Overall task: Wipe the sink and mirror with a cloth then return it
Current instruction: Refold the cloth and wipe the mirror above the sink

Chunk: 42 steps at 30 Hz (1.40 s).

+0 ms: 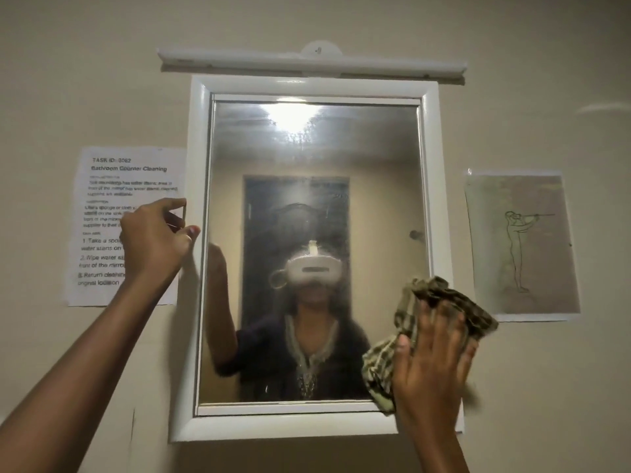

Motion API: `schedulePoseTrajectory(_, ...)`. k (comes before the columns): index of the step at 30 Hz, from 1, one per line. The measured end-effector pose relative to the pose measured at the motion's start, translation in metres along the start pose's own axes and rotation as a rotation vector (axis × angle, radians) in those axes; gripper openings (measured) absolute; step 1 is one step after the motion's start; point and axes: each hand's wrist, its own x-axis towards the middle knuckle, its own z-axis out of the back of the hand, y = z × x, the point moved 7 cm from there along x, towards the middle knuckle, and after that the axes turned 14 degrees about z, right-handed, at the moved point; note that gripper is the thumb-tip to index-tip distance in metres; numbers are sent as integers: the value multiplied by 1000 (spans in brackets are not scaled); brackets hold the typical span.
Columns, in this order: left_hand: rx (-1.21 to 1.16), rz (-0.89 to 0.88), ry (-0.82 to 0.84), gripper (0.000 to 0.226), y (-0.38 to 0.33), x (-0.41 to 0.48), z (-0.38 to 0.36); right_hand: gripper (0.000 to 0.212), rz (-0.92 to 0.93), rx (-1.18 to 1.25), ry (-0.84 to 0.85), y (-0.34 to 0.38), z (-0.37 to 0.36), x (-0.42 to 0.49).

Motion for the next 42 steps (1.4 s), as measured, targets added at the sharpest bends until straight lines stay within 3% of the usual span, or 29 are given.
schedulePoseTrajectory(4, -15, 23, -2, 41, 4, 1, 1, 55, -130, 85, -64, -9, -4, -38)
schedulePoseTrajectory(9, -59, 29, 8, 41, 9, 1, 0, 43, -80, 155, -257, -1, 10, -59)
schedulePoseTrajectory(13, -64, 26, 3, 40, 10, 1, -1, 42, 204, 9, -265, 53, 13, -55)
schedulePoseTrajectory(17, -80, 39, 28, 41, 11, 3, -2, 43, 384, 111, -168, 141, -14, -72)
schedulePoseTrajectory(21, -90, 36, 54, 41, 11, 5, -1, 55, 428, 134, -25, 206, -38, -71)
schedulePoseTrajectory(25, -84, 37, 22, 43, 11, 4, 0, 37, 701, 188, 62, 276, -53, -82)
schedulePoseTrajectory(28, -83, 24, 12, 43, 12, 2, 1, 38, 832, 218, 115, 287, -56, -87)
schedulePoseTrajectory(31, -77, 20, 14, 43, 13, 2, 0, 34, 907, 254, 34, 266, -45, -81)
schedulePoseTrajectory(37, -57, 33, 18, 43, 17, 1, -4, 45, 710, 67, -13, 175, -29, -63)
schedulePoseTrajectory(42, -39, 37, 31, 43, 15, 0, -5, 74, 334, -64, -51, 70, -19, -70)
